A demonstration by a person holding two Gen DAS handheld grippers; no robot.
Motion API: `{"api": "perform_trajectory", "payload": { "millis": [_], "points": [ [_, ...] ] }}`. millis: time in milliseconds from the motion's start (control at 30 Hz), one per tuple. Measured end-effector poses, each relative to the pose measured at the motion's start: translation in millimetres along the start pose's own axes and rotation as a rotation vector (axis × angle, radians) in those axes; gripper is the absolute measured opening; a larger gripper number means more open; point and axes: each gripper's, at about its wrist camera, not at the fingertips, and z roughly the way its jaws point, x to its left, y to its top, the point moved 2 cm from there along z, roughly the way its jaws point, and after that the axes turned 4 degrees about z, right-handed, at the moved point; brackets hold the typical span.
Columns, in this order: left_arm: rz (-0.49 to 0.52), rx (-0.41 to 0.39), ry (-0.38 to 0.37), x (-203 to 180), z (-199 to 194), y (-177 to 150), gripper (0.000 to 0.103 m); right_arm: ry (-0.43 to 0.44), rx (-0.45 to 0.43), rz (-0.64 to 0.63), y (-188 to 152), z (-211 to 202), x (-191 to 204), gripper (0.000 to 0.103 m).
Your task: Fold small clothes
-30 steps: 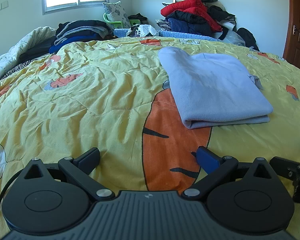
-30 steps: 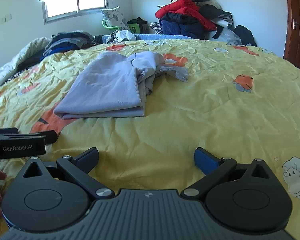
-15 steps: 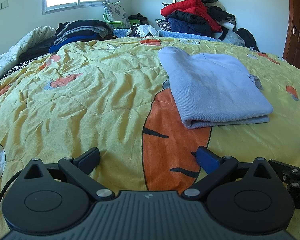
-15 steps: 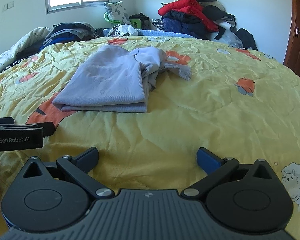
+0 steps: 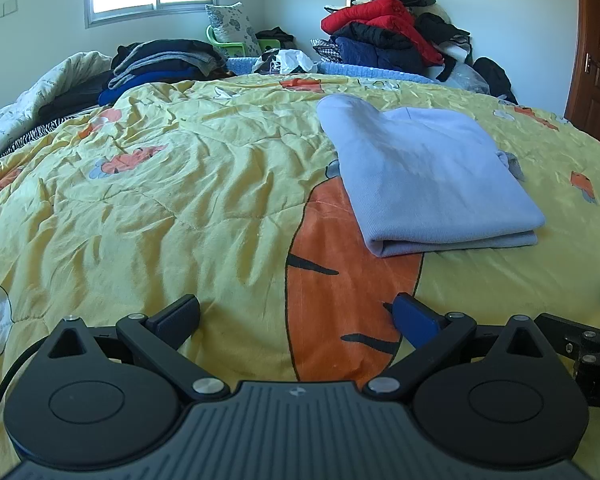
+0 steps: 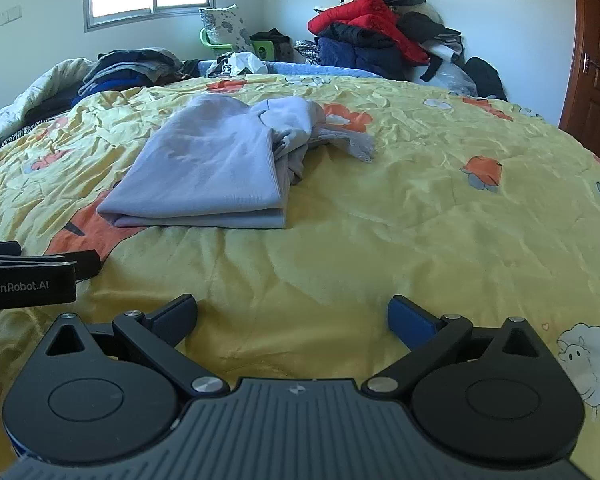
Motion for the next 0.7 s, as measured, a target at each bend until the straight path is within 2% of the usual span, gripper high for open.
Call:
{"api": "perform_trajectory", "payload": {
  "millis": [700],
  "points": [
    [0.003, -0.001, -0.006, -0.5, -0.7, -0.6, 0.103, 0.01, 0.009, -0.007, 2.2, 6.5, -1.8, 0.103]
  ]
}}
